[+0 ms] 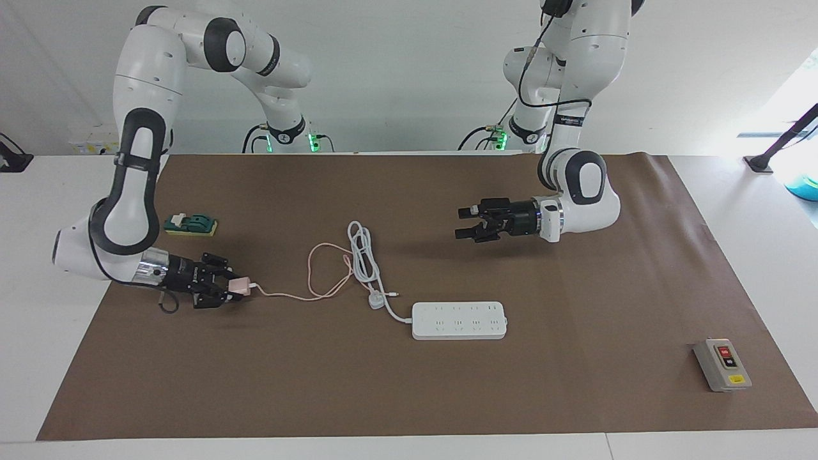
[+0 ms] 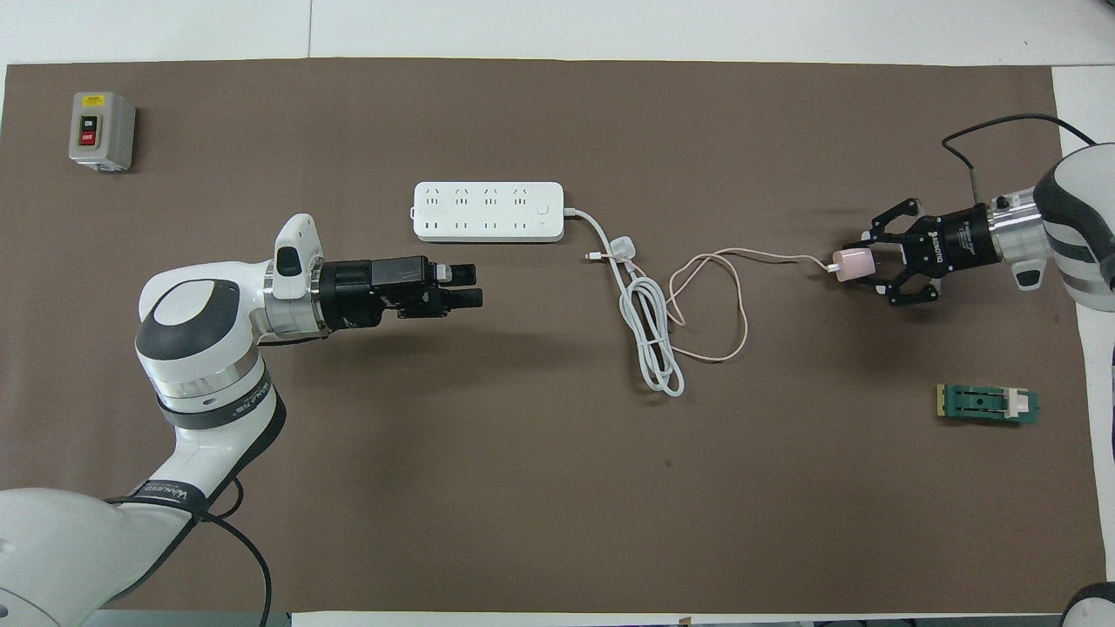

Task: Plug charger into power strip
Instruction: 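Carry the pink charger with the right gripper toward the left gripper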

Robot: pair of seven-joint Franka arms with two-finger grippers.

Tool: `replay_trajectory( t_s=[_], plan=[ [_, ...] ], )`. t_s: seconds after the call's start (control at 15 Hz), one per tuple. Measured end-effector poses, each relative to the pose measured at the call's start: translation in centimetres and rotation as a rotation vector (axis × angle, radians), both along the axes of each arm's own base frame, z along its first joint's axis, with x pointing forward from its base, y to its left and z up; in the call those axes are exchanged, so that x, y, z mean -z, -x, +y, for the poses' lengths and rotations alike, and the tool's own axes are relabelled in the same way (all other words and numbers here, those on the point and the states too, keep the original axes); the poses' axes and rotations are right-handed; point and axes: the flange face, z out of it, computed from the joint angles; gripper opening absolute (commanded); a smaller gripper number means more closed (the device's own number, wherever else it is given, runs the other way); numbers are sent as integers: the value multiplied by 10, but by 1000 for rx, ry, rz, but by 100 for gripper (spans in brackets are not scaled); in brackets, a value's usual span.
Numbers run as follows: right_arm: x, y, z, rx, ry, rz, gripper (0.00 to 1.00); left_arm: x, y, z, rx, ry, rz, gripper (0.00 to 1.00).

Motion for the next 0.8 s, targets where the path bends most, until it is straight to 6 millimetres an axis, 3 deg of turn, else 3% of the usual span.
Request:
replay_trajectory(
  t_s=[0.33, 0.8],
  plan=[
    [-61, -12, 77, 27, 26, 50, 0, 2, -1, 2, -2, -1, -11, 100],
    [-110, -15, 222, 69, 34, 56, 0, -1, -3, 12, 8, 38, -77, 100]
  ],
)
